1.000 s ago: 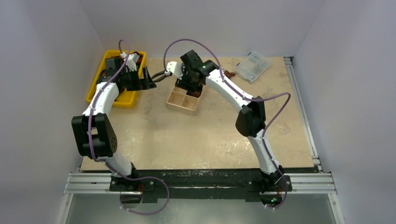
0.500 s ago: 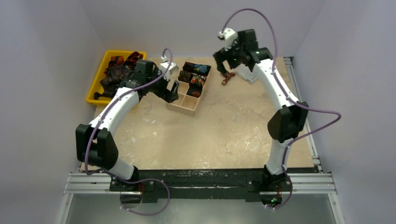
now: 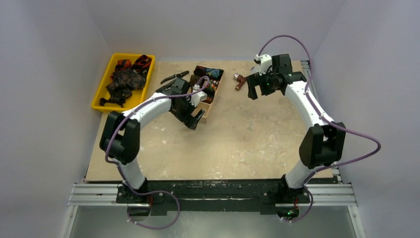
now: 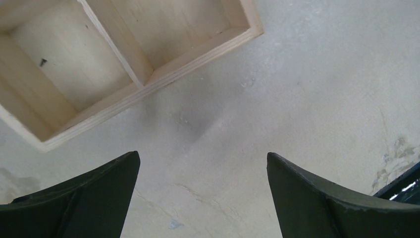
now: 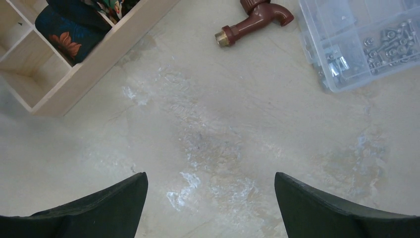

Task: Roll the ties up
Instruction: Reset both arms

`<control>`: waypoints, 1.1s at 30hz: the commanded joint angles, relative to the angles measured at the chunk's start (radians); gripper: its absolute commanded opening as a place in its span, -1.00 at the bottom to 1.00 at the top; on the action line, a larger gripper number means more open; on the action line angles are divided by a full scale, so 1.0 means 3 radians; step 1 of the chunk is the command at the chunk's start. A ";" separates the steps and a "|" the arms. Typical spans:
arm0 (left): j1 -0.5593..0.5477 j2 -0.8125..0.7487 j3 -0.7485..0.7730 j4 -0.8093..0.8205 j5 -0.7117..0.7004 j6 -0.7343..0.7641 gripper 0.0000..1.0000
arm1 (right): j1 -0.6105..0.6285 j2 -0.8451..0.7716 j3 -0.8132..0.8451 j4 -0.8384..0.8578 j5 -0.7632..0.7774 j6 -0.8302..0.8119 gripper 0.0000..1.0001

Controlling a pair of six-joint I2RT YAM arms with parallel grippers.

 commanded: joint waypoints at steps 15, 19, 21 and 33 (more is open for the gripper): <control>0.0537 0.0944 0.1431 0.0178 0.0040 -0.0258 1.00 | -0.0036 0.0003 0.0123 0.0175 -0.0061 0.0133 0.97; 0.0565 0.0476 0.1232 0.0170 0.0148 -0.0203 1.00 | -0.0072 -0.0039 0.0173 0.0202 -0.0079 0.0117 0.97; 0.0646 0.0146 0.1078 0.0264 0.0144 -0.0345 1.00 | -0.0109 -0.0134 0.0123 0.0281 -0.0104 0.0120 0.97; 0.1572 -0.1168 0.0565 -0.0573 0.0282 -0.0437 1.00 | -0.0363 -0.1043 -0.0784 0.0601 -0.0367 0.0335 0.97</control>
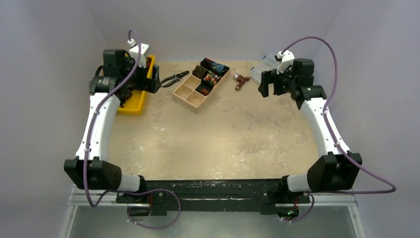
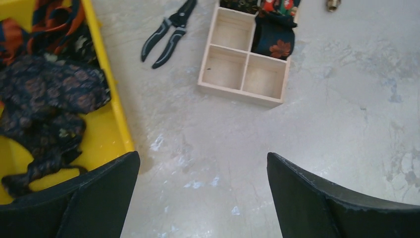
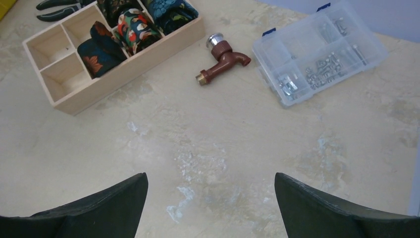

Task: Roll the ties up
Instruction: Reset both arms

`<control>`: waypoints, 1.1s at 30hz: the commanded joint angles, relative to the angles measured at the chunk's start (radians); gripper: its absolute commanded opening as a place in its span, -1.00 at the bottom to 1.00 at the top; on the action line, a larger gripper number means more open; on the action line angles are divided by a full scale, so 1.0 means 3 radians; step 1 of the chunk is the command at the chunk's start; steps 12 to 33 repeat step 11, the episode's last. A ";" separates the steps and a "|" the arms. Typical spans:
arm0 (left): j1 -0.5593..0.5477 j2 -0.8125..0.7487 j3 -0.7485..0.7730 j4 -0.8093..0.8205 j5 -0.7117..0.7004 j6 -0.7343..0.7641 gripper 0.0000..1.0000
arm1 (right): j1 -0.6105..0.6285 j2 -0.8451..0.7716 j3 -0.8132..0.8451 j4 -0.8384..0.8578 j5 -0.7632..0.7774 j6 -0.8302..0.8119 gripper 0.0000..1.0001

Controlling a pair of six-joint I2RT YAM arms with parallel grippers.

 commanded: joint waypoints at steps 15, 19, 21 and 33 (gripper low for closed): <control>0.0375 -0.0718 -0.1203 -0.0054 -0.0058 -0.0213 1.00 | -0.0067 -0.0710 -0.0817 -0.0314 0.0115 -0.0270 0.97; 0.0375 -0.0718 -0.1203 -0.0054 -0.0058 -0.0213 1.00 | -0.0067 -0.0710 -0.0817 -0.0314 0.0115 -0.0270 0.97; 0.0375 -0.0718 -0.1203 -0.0054 -0.0058 -0.0213 1.00 | -0.0067 -0.0710 -0.0817 -0.0314 0.0115 -0.0270 0.97; 0.0375 -0.0718 -0.1203 -0.0054 -0.0058 -0.0213 1.00 | -0.0067 -0.0710 -0.0817 -0.0314 0.0115 -0.0270 0.97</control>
